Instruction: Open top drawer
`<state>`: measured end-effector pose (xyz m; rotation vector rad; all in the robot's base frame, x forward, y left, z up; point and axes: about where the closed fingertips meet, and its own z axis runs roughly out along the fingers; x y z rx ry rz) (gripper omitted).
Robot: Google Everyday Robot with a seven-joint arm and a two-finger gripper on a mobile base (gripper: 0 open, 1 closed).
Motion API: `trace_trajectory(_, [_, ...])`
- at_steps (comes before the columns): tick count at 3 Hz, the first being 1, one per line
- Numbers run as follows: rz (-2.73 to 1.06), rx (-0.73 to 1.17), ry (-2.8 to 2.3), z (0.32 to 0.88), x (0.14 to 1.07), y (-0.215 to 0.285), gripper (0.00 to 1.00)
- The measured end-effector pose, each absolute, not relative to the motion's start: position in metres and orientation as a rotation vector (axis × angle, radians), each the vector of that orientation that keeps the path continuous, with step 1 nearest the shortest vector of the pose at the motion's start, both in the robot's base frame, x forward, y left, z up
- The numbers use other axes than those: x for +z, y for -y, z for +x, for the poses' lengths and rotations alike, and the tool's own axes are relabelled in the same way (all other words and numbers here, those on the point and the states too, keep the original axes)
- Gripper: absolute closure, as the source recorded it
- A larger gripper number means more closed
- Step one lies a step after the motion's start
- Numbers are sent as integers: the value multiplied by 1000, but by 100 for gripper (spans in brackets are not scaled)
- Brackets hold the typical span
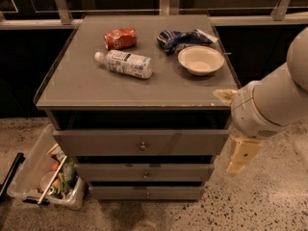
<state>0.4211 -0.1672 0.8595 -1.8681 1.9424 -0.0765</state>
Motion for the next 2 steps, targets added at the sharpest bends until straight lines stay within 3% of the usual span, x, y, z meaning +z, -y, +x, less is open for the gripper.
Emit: trace_trajectory(2, [-1814, 51, -1903, 449, 808, 173, 0])
